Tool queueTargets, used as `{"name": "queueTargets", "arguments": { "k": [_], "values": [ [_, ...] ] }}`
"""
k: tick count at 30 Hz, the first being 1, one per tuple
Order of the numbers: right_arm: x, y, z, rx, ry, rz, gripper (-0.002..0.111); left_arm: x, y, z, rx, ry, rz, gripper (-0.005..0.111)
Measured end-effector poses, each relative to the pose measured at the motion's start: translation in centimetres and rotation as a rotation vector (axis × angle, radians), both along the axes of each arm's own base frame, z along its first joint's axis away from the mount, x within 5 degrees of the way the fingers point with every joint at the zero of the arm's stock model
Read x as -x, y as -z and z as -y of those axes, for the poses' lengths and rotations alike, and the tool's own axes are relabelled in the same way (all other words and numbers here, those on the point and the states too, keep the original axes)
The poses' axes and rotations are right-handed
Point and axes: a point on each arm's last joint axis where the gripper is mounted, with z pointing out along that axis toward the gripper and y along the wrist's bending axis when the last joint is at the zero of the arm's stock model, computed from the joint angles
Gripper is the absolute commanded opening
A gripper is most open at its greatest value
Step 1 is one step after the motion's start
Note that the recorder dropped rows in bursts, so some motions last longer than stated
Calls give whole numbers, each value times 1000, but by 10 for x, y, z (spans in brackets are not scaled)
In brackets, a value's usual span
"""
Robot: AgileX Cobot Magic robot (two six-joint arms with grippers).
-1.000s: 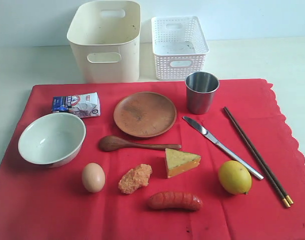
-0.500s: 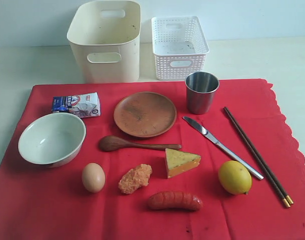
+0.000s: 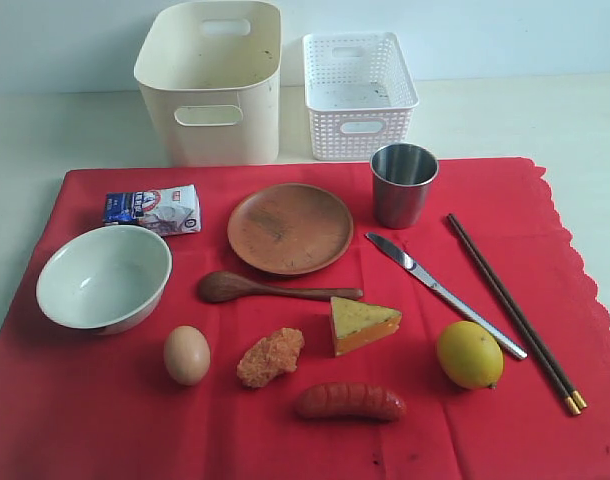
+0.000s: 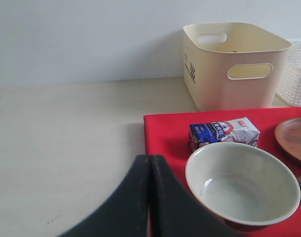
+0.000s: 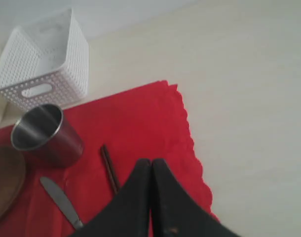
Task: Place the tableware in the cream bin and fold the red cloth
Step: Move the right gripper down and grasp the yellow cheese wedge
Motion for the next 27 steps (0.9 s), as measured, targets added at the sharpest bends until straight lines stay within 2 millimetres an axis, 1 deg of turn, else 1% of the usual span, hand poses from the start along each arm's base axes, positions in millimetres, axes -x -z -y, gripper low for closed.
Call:
{"name": "queueTargets", "arguments": {
  "k": [3,6,10,11,12,13,15,16,18,21,24,27],
  "values": [
    [-12,10,-13,-9,-74,-79,0,0,0,0,0,0,0,1],
    [-21,18,-30,2,-175,-135,5,0,0,0,0,0,0,1],
    [-34,22,-47,34,-266,-162,18,0,0,0,0,0,0,1],
    [-37,23,-50,39,-275,-169,25,0,0,0,0,0,0,1],
    [-42,26,-54,49,-288,-180,30,0,0,0,0,0,0,1],
    [-45,27,-55,56,-293,-188,36,0,0,0,0,0,0,1],
    [-52,30,-57,68,-300,-203,43,0,0,0,0,0,0,1],
    [-57,30,-59,72,-304,-207,45,0,0,0,0,0,0,1],
    [-65,29,-63,83,-322,-211,47,0,0,0,0,0,0,1],
    [-77,29,-70,86,-364,-244,47,0,0,0,0,0,0,1],
    [-81,31,-73,88,-395,-275,47,0,0,0,0,0,0,1],
    [-82,39,-76,99,-431,-319,47,0,0,0,0,0,0,1]
  ]
}}
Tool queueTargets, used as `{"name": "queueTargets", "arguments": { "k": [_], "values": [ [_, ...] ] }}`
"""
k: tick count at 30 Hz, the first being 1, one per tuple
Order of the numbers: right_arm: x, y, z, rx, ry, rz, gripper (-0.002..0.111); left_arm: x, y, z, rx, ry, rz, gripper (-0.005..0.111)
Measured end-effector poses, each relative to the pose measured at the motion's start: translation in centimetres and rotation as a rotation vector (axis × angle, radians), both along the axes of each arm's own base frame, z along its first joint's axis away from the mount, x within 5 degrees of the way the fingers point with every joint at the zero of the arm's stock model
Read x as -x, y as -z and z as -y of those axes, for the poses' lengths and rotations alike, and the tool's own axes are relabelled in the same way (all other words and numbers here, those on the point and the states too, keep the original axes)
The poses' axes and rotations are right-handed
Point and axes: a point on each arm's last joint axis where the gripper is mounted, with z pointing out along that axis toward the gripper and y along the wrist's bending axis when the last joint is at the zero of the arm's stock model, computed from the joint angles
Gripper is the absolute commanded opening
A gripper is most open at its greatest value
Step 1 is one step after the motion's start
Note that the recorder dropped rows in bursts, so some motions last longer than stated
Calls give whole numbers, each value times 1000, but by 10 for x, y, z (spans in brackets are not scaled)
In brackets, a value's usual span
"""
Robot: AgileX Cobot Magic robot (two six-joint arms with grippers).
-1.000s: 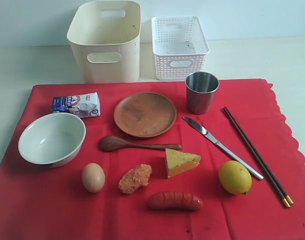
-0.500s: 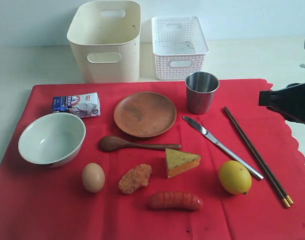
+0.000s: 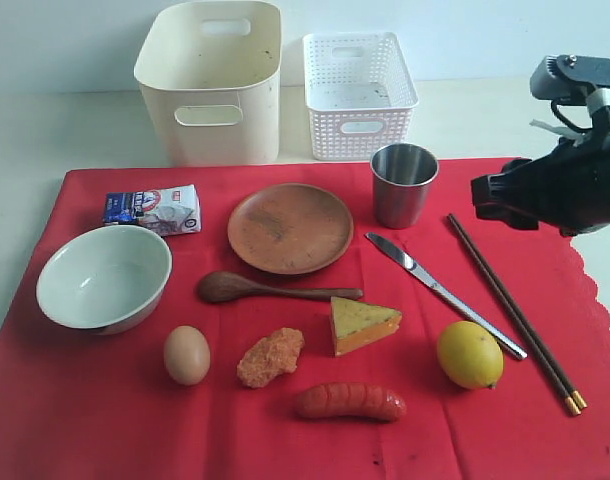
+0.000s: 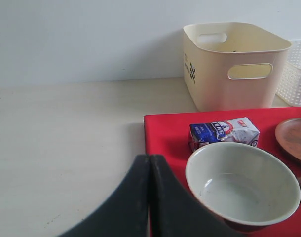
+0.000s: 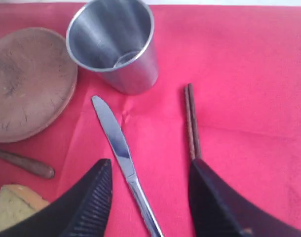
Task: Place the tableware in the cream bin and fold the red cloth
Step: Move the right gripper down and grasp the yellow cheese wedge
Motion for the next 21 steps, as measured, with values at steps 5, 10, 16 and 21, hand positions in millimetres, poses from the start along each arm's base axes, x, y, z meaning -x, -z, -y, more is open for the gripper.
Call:
{"name": "queueTargets", "arguments": {
  "k": [5,10,16,21],
  "values": [
    [15,5,-19,11,-163,-76,47,0,0,0,0,0,0,1],
    [34,6,-47,32,-327,-75,49,0,0,0,0,0,0,1],
    [51,11,-74,85,-475,-21,81,0,0,0,0,0,0,1],
    [58,25,-90,153,-609,15,91,0,0,0,0,0,0,1]
  ]
}}
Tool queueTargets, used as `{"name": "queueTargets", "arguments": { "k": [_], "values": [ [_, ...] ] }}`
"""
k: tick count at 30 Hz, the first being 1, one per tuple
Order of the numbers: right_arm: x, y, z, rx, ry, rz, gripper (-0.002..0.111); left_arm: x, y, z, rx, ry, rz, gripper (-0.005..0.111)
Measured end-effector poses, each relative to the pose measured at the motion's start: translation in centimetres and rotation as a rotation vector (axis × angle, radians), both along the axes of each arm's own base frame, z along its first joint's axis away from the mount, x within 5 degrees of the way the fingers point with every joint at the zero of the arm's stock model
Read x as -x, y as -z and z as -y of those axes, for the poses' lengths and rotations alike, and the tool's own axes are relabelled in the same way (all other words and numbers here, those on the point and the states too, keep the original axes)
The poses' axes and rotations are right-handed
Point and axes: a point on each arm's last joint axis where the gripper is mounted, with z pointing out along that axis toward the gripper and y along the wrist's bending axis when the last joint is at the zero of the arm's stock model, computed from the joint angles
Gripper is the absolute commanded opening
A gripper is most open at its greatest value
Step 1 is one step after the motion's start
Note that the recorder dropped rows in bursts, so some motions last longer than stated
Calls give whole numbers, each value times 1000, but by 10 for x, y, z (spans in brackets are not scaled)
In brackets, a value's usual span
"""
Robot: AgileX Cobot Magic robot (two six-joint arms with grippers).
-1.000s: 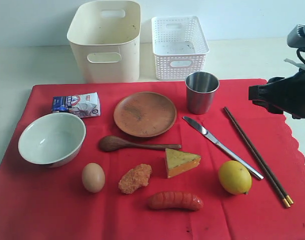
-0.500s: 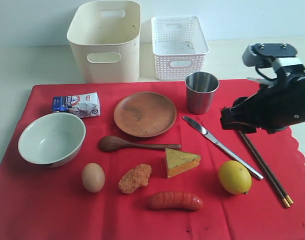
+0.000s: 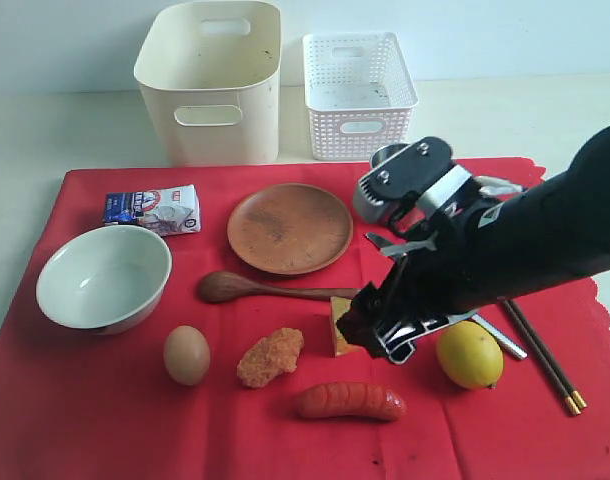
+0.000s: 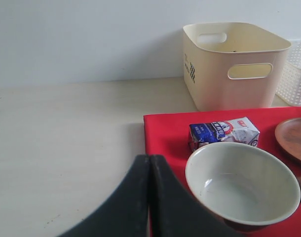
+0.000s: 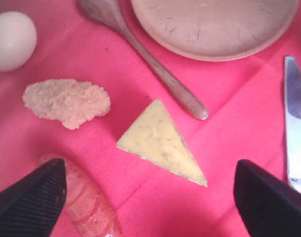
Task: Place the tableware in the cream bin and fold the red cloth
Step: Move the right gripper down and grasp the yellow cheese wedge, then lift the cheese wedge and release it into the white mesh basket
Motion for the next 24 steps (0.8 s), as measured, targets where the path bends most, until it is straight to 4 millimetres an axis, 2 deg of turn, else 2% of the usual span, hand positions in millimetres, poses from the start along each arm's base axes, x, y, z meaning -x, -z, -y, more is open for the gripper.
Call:
{"name": "queueTargets", "arguments": {
  "k": [3,11,14,16,24],
  "values": [
    [0,12,-7,35,-54,34,91,0,0,0,0,0,0,1],
    [-15,42,-16,107,-62,44,91,0,0,0,0,0,0,1],
    [-21,53,-22,129,-74,30,87,0,0,0,0,0,0,1],
    [-24,60,-25,145,-88,23,78,0,0,0,0,0,0,1],
    [-28,66,-29,159,-112,26,20,0,0,0,0,0,0,1]
  ]
}}
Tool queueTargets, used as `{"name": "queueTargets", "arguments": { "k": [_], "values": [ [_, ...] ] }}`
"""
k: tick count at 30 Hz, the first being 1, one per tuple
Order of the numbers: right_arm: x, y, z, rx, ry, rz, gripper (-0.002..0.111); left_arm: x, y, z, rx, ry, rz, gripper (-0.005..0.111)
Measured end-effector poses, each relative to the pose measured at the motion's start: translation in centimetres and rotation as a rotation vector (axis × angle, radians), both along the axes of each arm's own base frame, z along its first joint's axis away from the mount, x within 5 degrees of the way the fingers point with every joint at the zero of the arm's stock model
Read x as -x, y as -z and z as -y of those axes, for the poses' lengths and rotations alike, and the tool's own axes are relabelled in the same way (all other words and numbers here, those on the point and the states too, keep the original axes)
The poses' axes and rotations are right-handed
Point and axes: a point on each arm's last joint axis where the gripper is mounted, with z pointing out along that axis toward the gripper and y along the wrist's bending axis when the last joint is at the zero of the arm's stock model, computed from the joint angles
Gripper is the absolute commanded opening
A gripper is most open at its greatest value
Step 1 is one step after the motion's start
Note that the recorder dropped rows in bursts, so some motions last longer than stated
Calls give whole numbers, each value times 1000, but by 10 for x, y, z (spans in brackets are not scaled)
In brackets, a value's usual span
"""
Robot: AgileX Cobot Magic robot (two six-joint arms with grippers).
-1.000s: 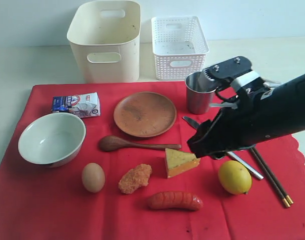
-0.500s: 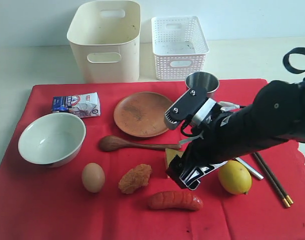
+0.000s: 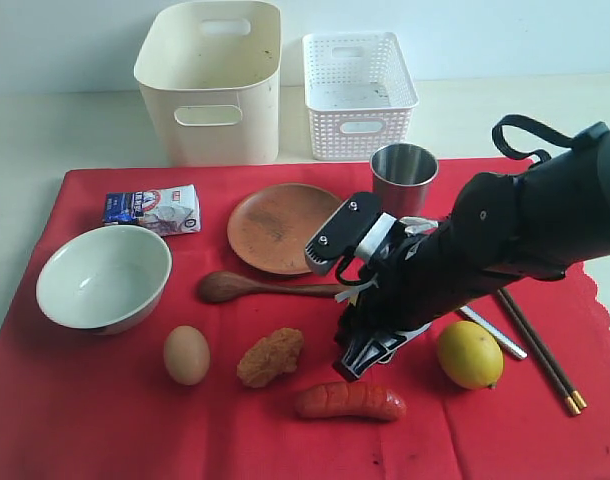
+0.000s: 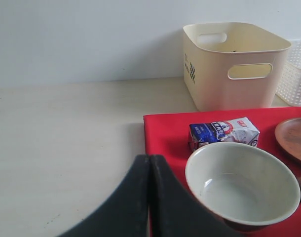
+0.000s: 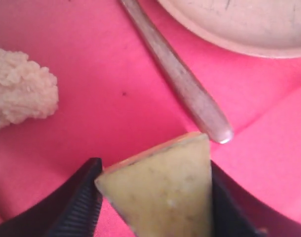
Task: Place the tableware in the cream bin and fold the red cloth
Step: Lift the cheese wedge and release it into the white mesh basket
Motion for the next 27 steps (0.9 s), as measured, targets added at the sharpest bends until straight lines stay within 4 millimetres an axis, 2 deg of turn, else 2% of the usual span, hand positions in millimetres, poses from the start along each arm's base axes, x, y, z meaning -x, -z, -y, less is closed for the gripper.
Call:
{"name": "queueTargets", "arguments": {
  "k": [2,3,7,9,12,18,21,25,27],
  "values": [
    [0,-3,0,-7,-2,3,9,0,0,0,0,0,0,1],
    [0,-6,0,-14,-1,11,0,0,0,0,0,0,0,1],
    [0,-37,0,-86,-2,83,0,0,0,0,0,0,0,1],
    [2,-64,2,-153,8,152,0,0,0,0,0,0,0,1],
    [-1,-87,5,-221,44,260,0,0,0,0,0,0,0,1],
    [-31,-126,5,-396,268,604,0,0,0,0,0,0,0,1],
    [-46,-136,-5,-427,287,669,0,0,0,0,0,0,0,1],
    [-75,-131,-26,-428,307,709,0,0,0,0,0,0,0,1],
    [-96,-122,-33,-412,328,712,0,0,0,0,0,0,0,1]
  ]
}}
